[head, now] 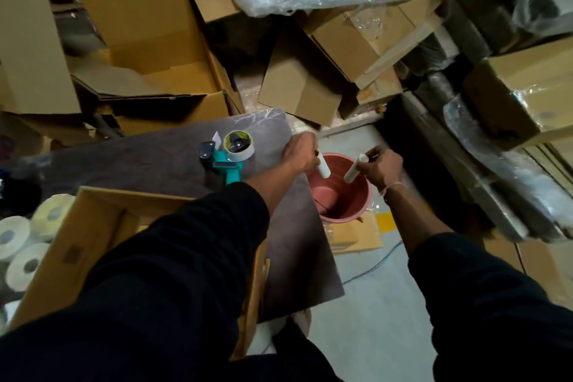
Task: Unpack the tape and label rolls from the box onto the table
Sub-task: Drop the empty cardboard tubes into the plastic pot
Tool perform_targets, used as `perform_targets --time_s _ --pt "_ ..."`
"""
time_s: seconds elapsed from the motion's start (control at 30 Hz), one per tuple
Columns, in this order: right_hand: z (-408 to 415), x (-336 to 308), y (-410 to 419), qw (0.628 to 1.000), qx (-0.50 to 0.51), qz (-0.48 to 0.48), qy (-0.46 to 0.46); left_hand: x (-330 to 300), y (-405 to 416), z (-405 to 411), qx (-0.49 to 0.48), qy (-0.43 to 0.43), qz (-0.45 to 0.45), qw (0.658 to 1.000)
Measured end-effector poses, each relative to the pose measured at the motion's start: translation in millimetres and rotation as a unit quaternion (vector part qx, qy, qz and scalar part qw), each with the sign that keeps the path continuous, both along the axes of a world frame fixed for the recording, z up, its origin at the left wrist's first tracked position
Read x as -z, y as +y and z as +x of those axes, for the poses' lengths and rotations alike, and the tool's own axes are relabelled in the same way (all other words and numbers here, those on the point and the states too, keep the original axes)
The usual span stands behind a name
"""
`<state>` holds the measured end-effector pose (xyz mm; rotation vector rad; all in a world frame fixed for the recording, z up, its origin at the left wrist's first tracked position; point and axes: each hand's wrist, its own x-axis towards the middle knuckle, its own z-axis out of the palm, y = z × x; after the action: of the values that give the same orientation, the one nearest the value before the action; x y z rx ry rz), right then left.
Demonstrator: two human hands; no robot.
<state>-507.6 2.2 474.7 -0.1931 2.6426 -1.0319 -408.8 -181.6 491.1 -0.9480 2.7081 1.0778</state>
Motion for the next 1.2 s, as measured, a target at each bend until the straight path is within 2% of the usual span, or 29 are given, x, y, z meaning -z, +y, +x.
perform_targets --time_s 0.33,0.57,0.67,0.87,1.0,1.1,1.2 --pt "-24.5 40.9 15.1 0.999 -0.026 0.037 0.001 31.9 29.4 -21.2 -0.003 -0.033 -0.016 0.999" --pt "-28.1 32.0 -20.1 0.997 -0.072 0.03 0.022 11.6 -28.0 -5.7 0.018 -0.017 0.034 0.999" --pt "-20.9 24.4 -52.8 0.993 -0.111 0.012 0.031 -1.5 -62.9 15.4 -0.013 0.004 0.106 0.994" --pt "2.5 13.6 -115.8 0.989 -0.143 -0.018 0.018 -12.1 -116.6 55.1 -0.12 0.106 0.181 0.97" --pt "19.1 7.0 -155.0 0.984 -0.176 -0.024 0.03 -14.5 -142.6 75.3 -0.215 0.155 0.183 0.947" --pt "31.4 5.4 -184.8 0.976 -0.214 -0.018 0.028 -5.3 -163.6 88.1 -0.28 0.144 0.182 0.932" --pt "42.8 10.9 -212.2 0.963 -0.268 -0.01 0.017 11.5 -185.9 98.4 -0.301 0.077 0.115 0.944"
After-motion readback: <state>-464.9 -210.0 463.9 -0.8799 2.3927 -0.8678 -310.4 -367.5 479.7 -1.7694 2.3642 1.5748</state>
